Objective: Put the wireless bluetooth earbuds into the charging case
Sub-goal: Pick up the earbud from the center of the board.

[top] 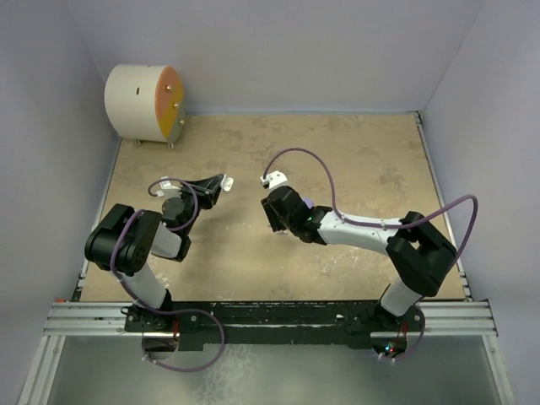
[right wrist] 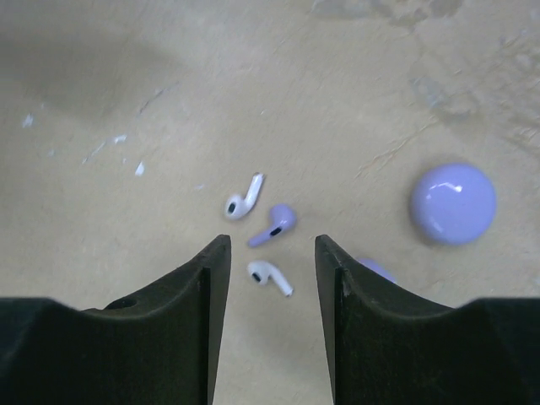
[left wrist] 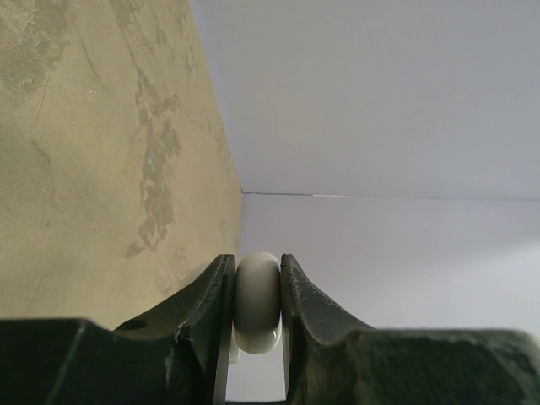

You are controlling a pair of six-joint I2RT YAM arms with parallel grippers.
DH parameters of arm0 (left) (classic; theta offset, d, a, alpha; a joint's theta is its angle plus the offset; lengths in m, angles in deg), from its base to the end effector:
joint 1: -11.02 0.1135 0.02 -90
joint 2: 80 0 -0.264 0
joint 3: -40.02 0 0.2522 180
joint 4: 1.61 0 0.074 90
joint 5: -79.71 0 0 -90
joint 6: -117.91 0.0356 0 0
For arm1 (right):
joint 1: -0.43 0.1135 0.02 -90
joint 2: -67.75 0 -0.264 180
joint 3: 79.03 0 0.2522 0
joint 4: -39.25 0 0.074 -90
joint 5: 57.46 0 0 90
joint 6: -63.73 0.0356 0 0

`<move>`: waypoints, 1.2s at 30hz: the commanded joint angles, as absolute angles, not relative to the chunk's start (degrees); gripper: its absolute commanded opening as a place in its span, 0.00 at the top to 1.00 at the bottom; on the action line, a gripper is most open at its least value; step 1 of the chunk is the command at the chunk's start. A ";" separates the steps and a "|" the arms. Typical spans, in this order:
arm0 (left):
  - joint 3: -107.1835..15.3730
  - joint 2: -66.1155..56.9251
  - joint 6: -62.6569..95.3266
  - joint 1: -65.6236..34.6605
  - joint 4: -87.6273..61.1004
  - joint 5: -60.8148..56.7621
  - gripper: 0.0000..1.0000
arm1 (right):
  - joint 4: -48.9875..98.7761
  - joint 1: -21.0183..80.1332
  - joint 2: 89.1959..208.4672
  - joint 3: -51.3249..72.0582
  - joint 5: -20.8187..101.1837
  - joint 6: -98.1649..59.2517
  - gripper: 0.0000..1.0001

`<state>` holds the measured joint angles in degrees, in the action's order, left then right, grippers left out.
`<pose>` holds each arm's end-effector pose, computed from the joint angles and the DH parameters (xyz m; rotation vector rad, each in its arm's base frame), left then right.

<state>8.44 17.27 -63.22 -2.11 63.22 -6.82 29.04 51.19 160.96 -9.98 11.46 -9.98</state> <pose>0.2593 -0.0627 0.1439 -1.0850 1.4248 -1.4253 0.2335 0.2656 0.2133 -0.4312 2.0955 0.2901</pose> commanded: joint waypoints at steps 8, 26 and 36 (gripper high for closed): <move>8.80 16.20 -64.04 -1.55 67.25 -6.33 1.00 | 25.92 55.25 160.46 -11.27 13.11 -7.55 0.57; 8.75 17.84 -64.53 -1.55 68.72 -6.07 1.00 | 22.96 55.31 165.53 -9.41 13.17 -4.13 0.57; 8.44 19.44 -65.43 -1.55 70.70 -5.73 1.00 | 22.80 55.07 168.45 -7.85 11.59 -3.71 0.57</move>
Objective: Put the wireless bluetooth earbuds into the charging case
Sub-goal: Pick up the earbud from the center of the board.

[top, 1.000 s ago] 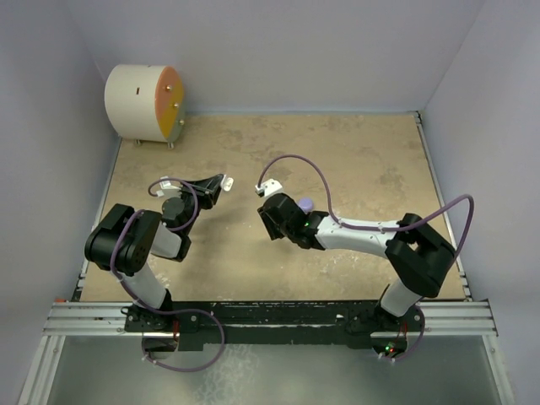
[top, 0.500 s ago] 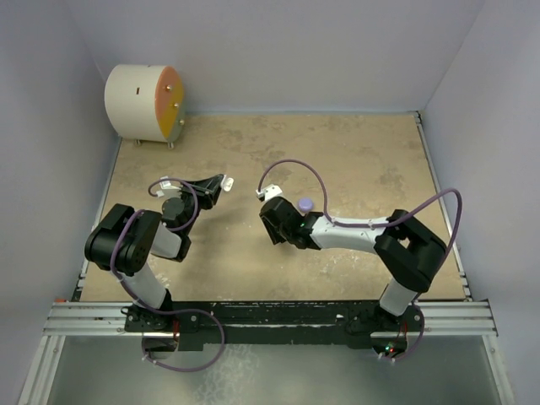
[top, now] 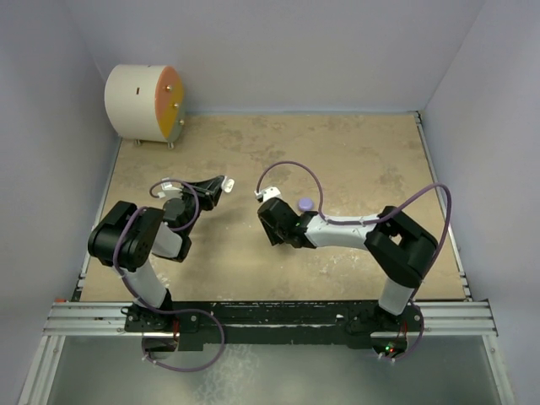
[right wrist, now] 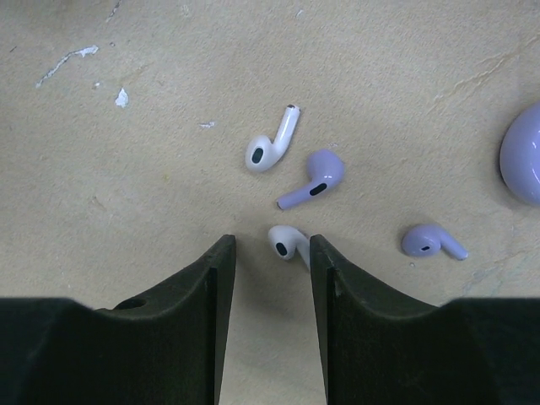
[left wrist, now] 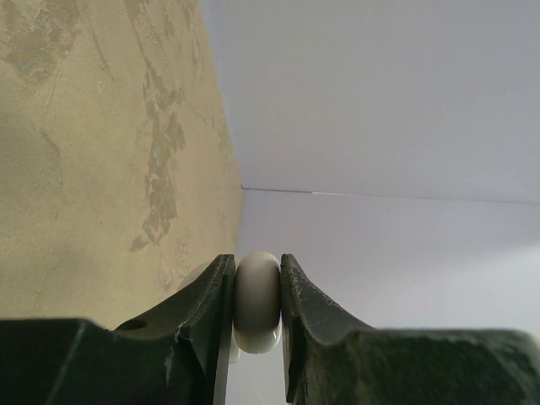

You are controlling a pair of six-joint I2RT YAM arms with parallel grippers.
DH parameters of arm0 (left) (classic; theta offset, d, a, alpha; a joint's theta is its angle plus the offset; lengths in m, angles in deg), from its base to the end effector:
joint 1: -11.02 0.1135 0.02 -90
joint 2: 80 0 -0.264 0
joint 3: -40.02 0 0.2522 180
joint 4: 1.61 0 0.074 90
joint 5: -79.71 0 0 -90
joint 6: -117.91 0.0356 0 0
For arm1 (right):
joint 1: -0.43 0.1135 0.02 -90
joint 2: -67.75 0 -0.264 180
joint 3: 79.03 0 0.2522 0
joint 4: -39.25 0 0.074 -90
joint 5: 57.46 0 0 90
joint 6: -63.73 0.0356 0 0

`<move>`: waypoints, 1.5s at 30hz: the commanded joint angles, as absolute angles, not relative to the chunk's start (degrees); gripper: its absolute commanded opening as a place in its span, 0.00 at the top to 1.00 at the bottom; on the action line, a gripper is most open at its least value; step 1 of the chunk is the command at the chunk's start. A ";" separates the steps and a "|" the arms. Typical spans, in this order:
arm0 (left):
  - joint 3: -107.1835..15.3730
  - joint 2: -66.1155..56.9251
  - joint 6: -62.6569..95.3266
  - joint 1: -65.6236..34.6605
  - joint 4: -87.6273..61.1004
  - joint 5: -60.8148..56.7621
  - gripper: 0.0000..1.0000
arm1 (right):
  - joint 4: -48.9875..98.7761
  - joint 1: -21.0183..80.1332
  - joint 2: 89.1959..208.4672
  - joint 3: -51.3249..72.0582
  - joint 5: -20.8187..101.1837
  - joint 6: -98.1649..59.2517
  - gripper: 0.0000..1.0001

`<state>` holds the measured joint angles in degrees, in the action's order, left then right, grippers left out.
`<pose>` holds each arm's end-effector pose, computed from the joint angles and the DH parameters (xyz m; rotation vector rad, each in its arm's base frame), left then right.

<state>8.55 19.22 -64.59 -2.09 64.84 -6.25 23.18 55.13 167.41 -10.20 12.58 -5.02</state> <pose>0.2597 -0.0631 0.1382 -1.1056 1.4294 -1.4448 0.2146 0.2821 0.1660 -0.5164 2.2823 0.2434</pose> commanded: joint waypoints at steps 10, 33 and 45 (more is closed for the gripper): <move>7.85 19.75 -65.42 -1.55 70.50 -5.54 1.00 | 21.19 53.41 169.42 -7.24 10.58 -2.74 0.57; 7.88 20.02 -65.60 -1.55 70.85 -5.45 1.00 | 21.03 51.10 169.06 -7.88 11.78 -2.20 0.61; 8.34 19.77 -65.58 -1.55 71.21 -5.46 1.00 | 20.06 51.14 167.96 -9.24 12.17 -1.79 0.63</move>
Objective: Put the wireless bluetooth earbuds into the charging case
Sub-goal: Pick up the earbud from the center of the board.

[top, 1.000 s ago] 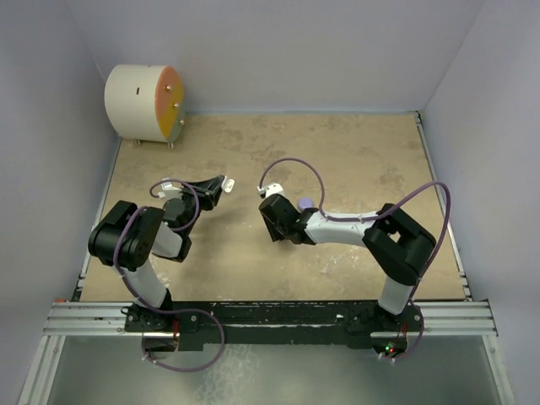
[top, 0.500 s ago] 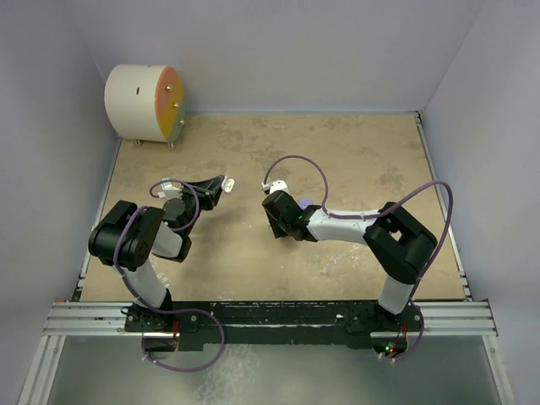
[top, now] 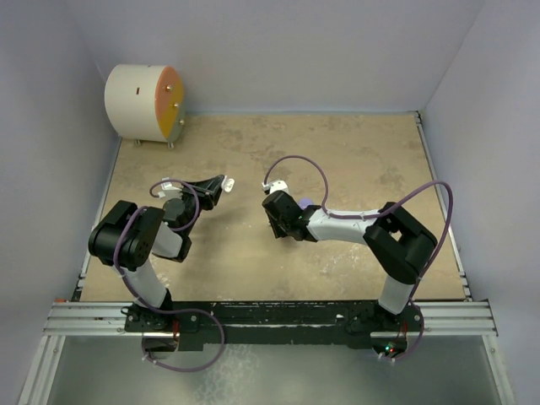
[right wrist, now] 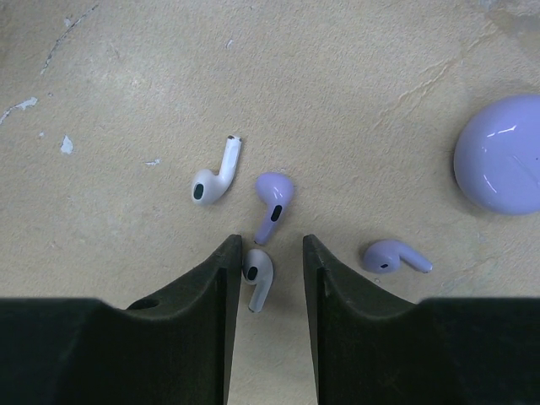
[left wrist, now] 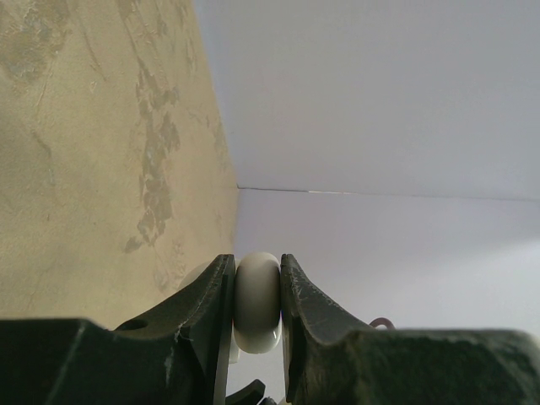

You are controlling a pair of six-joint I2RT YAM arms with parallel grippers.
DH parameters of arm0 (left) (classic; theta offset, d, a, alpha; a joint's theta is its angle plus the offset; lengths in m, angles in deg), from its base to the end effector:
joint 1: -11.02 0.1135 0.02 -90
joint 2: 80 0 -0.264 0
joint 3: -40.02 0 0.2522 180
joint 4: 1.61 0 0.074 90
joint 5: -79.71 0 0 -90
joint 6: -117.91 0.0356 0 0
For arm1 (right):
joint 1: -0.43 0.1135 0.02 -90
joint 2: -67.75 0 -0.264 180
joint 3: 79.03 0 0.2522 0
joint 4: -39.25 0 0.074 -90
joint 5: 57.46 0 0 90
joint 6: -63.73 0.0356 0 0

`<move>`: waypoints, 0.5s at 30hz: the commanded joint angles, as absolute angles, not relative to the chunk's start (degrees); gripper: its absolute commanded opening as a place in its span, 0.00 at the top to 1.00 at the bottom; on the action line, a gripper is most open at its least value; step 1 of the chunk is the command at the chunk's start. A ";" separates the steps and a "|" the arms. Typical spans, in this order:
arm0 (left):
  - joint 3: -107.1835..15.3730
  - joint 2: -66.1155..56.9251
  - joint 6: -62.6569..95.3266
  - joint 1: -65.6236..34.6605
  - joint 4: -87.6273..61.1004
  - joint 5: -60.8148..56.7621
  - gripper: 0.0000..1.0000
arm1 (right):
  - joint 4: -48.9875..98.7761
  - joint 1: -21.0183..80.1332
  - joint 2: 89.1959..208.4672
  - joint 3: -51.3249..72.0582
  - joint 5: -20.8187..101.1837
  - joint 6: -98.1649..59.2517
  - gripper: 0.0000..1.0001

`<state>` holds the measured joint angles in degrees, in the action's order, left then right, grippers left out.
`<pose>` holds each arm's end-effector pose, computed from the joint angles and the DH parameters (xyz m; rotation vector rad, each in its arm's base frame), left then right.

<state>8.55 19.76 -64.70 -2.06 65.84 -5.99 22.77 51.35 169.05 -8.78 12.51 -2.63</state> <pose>0.2600 -0.0631 0.1378 -1.0993 1.4251 -1.4535 0.2366 0.2720 0.1630 -0.3961 2.3136 0.2221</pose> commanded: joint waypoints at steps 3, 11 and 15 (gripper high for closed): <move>8.53 19.61 -65.60 -1.55 71.21 -5.54 1.00 | 20.06 51.14 167.77 -9.38 12.58 -1.71 0.63; 8.83 19.35 -65.50 -1.55 71.21 -5.54 1.00 | 20.13 51.56 167.60 -9.84 13.59 -1.51 0.66; 8.78 19.30 -65.51 -1.55 71.21 -5.55 1.00 | 20.03 51.84 167.66 -9.98 13.82 -1.17 0.66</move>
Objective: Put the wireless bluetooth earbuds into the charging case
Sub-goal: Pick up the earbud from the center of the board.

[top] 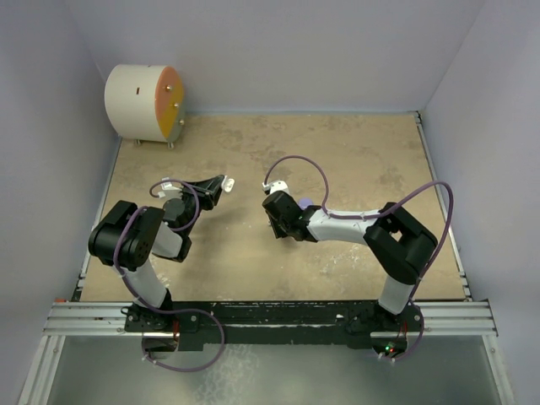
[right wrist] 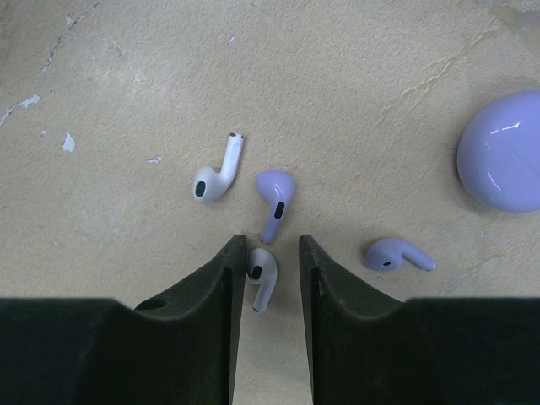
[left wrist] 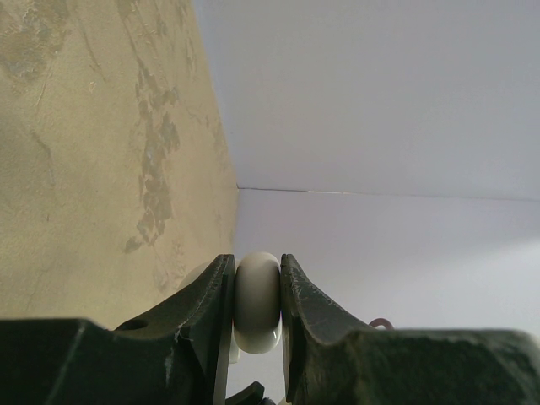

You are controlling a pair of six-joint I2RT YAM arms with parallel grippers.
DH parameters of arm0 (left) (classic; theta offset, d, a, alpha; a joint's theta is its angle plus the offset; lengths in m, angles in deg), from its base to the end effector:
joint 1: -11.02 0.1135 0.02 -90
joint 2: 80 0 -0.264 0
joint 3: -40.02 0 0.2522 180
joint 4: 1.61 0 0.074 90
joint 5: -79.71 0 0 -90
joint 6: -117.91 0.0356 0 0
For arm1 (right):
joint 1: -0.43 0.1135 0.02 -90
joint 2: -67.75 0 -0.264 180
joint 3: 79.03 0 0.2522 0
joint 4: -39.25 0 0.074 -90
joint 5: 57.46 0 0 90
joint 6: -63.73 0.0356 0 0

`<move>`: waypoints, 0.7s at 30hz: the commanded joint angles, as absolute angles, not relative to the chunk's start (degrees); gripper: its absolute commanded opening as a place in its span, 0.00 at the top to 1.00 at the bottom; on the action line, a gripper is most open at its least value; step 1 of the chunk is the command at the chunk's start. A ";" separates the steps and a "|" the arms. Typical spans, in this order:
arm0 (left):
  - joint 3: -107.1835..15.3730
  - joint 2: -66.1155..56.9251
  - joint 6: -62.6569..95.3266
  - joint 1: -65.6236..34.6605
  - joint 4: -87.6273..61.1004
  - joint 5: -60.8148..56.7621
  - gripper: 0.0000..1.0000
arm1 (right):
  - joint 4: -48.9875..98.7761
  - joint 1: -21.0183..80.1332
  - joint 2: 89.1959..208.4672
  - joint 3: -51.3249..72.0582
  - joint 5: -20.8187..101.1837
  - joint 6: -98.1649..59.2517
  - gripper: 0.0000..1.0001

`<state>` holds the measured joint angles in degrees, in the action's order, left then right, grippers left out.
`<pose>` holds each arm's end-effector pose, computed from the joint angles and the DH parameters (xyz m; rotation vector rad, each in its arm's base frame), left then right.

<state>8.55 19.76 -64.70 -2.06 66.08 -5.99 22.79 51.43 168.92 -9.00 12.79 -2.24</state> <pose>0.2600 -0.0631 0.1382 -1.0964 1.4218 -1.4557 0.2356 0.2718 0.1627 -0.3929 2.3178 0.2302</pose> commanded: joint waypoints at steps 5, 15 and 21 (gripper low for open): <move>8.82 19.32 -65.46 -1.55 71.21 -5.54 1.00 | 19.92 52.09 167.44 -10.16 14.25 -0.88 0.66; 8.81 19.67 -65.48 -1.55 71.29 -5.54 1.00 | 19.34 52.62 167.07 -10.40 14.72 -0.30 0.66; 8.77 19.85 -65.54 -1.55 71.56 -5.54 1.00 | 19.47 52.64 167.54 -10.49 14.93 -0.17 0.67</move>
<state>8.55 19.76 -64.70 -2.06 66.13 -5.99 22.53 52.20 168.48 -9.39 14.08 -1.12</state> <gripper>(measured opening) 0.244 0.335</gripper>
